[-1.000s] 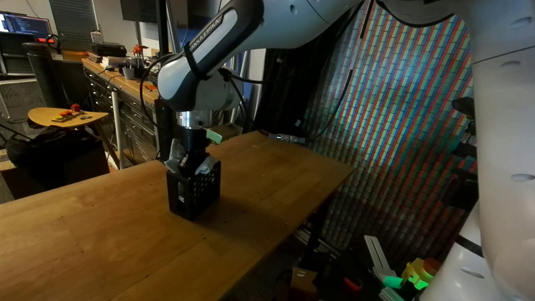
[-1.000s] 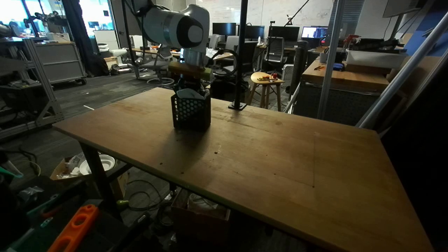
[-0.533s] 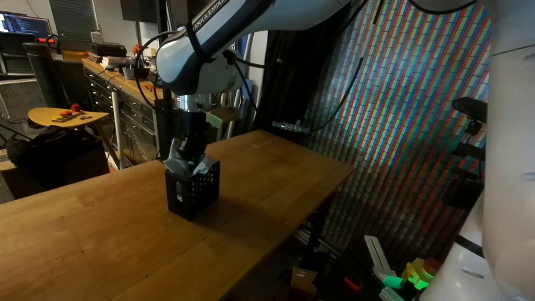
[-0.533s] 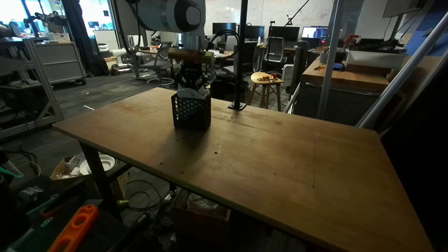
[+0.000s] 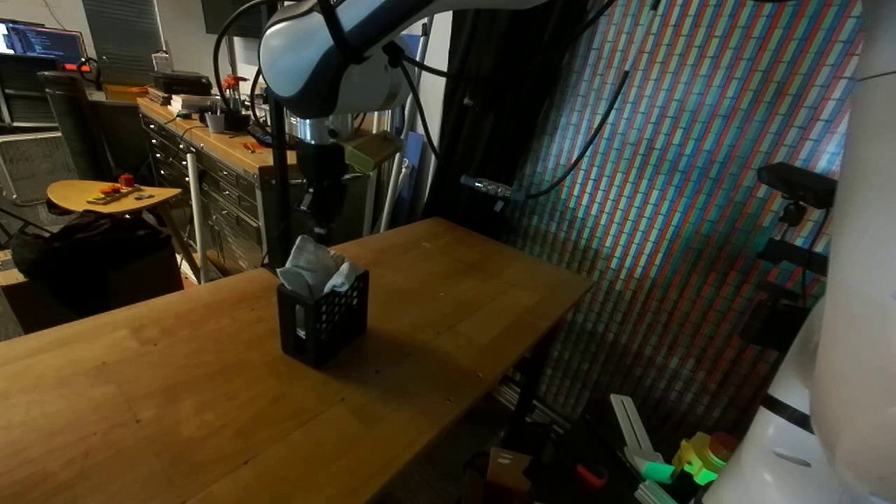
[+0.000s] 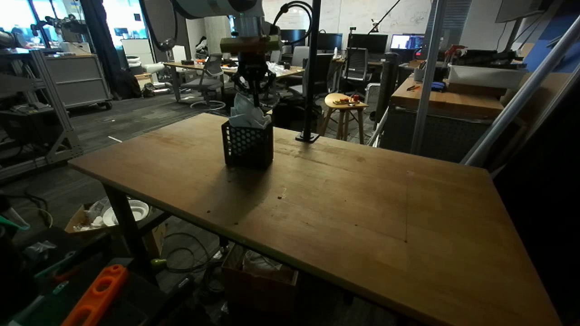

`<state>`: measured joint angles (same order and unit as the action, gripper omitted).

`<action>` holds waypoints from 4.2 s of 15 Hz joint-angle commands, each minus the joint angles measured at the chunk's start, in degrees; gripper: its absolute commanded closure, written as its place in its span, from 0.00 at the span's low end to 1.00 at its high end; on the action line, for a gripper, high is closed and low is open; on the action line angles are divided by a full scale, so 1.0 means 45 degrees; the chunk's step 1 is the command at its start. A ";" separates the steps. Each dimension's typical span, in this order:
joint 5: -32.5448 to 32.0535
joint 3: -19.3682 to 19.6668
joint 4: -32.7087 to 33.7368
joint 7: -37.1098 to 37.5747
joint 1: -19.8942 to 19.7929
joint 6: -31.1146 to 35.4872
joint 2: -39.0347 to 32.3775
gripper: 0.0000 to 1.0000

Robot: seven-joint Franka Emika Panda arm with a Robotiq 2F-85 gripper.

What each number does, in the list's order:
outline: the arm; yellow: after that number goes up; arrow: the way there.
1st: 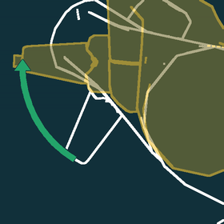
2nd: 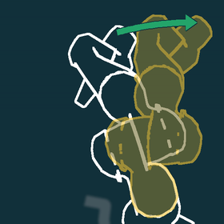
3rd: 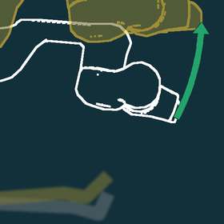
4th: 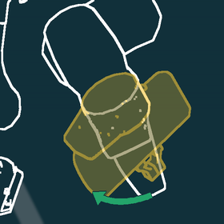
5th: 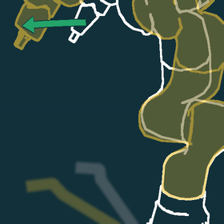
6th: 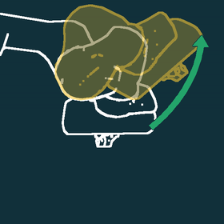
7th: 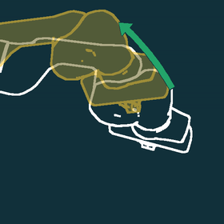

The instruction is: Put the white towel in the basket.

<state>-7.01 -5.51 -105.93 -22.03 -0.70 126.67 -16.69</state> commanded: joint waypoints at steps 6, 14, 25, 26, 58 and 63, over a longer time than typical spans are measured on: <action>-0.0228 0.0015 0.0192 -0.1588 0.0077 0.0000 0.0505 1.00; -0.0266 -0.0211 0.1079 -0.2309 0.0341 -0.0170 -0.0267 1.00; 0.0137 -0.0363 0.0711 -0.2388 0.0288 0.0248 -0.0745 1.00; 0.0188 -0.0356 0.0516 -0.2370 0.0239 0.0299 -0.0663 1.00; 0.3463 -0.0908 -0.0236 -0.4613 -0.1190 0.1084 -0.3204 1.00; 0.3686 -0.0958 0.0072 -0.5050 -0.1220 0.0707 -0.3310 1.00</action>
<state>8.53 -9.02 -107.68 -43.03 -5.68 130.53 -29.66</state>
